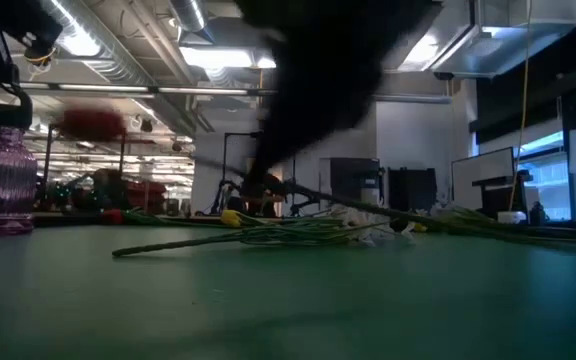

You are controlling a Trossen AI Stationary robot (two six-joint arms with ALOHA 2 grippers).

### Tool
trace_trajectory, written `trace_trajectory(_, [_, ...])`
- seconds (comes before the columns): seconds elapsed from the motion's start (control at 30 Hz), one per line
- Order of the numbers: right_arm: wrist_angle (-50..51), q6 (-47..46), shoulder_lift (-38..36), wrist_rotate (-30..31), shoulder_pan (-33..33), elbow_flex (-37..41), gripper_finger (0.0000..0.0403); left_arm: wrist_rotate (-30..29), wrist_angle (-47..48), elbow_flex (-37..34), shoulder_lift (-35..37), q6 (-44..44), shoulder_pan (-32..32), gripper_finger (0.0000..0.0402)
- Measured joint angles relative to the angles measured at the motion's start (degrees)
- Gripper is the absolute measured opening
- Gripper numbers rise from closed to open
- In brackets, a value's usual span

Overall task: Sort flowers into vase by color
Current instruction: Put the bottom red tulip into the blue vase

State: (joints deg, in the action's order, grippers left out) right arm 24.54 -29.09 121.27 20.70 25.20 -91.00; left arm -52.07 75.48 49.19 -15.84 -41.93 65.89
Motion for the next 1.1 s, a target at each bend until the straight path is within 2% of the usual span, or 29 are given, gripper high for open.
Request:
trace_trajectory(0.13, [-11.11, 7.38, -0.51, 2.83, -2.29, 0.04, 0.0002, -0.73, -9.99, 0.0, 0.0, 11.57, 0.0, 0.0076])
trace_trajectory(0.23, [-18.76, 8.8, -1.96, 2.93, -3.88, 0.02, 0.0002, -1.47, -16.06, 0.0, 0.0, 17.88, 0.0, 0.0076])
trace_trajectory(0.33, [-27.99, 10.34, -2.19, 4.97, -5.11, -0.09, 0.0001, -2.08, -18.11, 0.0, -0.02, 19.9, 0.0, 0.0076])
trace_trajectory(0.43, [-39.83, 16.82, -2.23, 6.62, -5.23, 0.0, 0.0001, -2.9, -18.18, -0.02, -0.02, 20.06, 0.0, 0.0076])
trace_trajectory(0.53, [-51.53, 23.92, -2.47, 6.0, -4.99, -0.07, 0.0001, -3.14, -18.58, -0.34, 0.0, 20.47, 0.0, 0.0076])
trace_trajectory(0.67, [-62.06, 31.63, -2.47, 2.55, -5.46, -0.07, 0.0001, -3.86, -26.05, -3.84, -0.02, 26.11, 0.0, 0.0081])
trace_trajectory(0.83, [-63.19, 36.9, -2.48, -1.24, -7.4, -0.11, 0.0001, -1.91, -42.27, -9.4, -0.17, 35.97, 0.0, 0.0124])
trace_trajectory(0.97, [-62.21, 37.08, -2.45, -5.69, -9.02, -0.11, 0.0001, -1.8, -55.45, -12.39, -1.71, 43.37, -0.36, 0.0164])
trace_trajectory(1.1, [-63.09, 37.83, -2.45, -7.02, -9.86, -0.11, 0.0001, 3.33, -69.03, -15.28, -5.23, 50.95, -3.27, 0.018])
